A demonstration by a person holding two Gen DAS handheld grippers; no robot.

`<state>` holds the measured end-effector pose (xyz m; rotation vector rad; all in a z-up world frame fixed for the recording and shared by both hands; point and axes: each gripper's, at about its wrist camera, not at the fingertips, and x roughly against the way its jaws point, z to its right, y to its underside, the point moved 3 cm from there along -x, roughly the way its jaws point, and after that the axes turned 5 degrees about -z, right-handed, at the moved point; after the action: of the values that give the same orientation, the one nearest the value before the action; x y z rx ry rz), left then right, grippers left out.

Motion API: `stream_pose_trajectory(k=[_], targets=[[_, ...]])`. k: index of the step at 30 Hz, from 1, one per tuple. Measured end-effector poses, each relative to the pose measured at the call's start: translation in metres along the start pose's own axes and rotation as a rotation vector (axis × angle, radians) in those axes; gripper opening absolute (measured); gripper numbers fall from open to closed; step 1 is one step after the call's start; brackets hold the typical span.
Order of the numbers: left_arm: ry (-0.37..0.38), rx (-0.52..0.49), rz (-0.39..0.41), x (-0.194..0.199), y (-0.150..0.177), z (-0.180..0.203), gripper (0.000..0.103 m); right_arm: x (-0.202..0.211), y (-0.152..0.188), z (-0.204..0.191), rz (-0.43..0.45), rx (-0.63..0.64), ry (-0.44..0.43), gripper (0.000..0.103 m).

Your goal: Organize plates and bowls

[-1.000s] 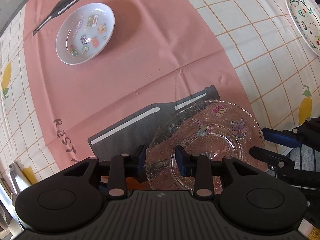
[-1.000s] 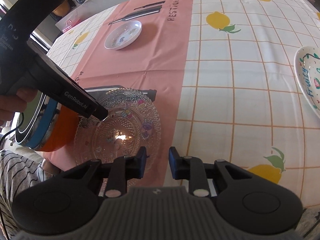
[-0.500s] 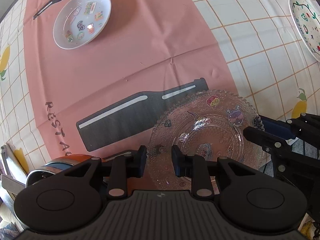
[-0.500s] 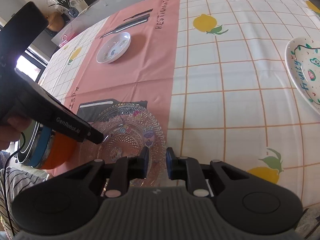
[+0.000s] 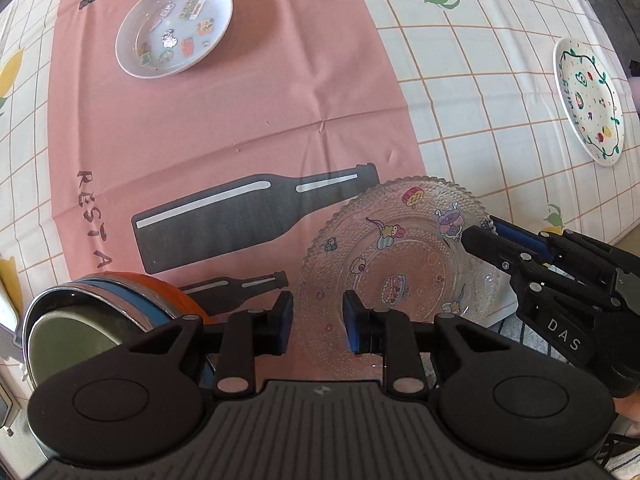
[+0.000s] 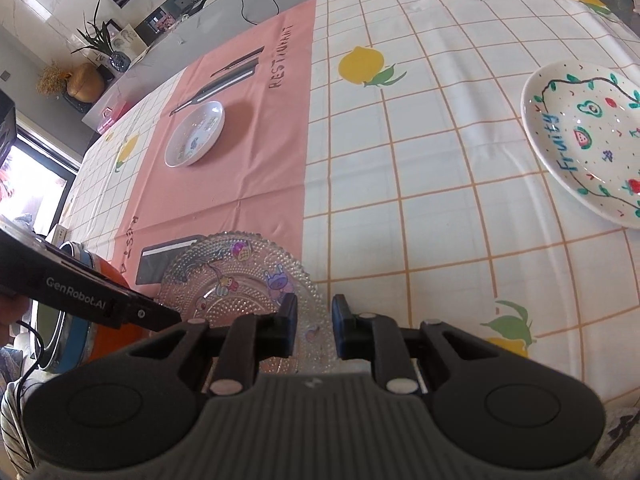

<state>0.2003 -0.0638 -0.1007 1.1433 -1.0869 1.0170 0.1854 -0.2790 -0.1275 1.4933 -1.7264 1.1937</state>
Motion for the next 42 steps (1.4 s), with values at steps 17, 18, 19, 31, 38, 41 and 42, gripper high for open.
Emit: stream_pose_trajectory(k=[17, 18, 19, 31, 38, 41, 42], targets=[[-0.040, 0.019, 0.014, -0.008, -0.023, 0.001, 0.030, -0.007, -0.012, 0.005, 0.012, -0.049, 0.028, 0.017], [-0.044, 0.016, 0.015, -0.010, -0.025, 0.002, 0.030, -0.007, -0.012, 0.006, 0.014, -0.050, 0.027, 0.017], [-0.046, 0.010, 0.015, -0.010, -0.025, 0.003, 0.030, -0.006, -0.012, 0.006, 0.015, -0.047, 0.026, 0.017], [-0.123, -0.084, 0.093, -0.025, -0.026, 0.026, 0.039, -0.007, -0.009, -0.005, 0.020, 0.042, 0.082, 0.018], [-0.112, -0.056, 0.189, -0.016, -0.021, 0.027, 0.054, -0.007, -0.008, -0.012, 0.030, 0.083, 0.115, 0.029], [-0.080, -0.053, 0.243, -0.008, -0.018, 0.027, 0.064, -0.006, -0.006, -0.015, 0.042, 0.107, 0.152, 0.036], [-0.074, -0.070, 0.250, -0.005, -0.017, 0.031, 0.065, -0.006, -0.007, -0.014, 0.040, 0.106, 0.149, 0.038]])
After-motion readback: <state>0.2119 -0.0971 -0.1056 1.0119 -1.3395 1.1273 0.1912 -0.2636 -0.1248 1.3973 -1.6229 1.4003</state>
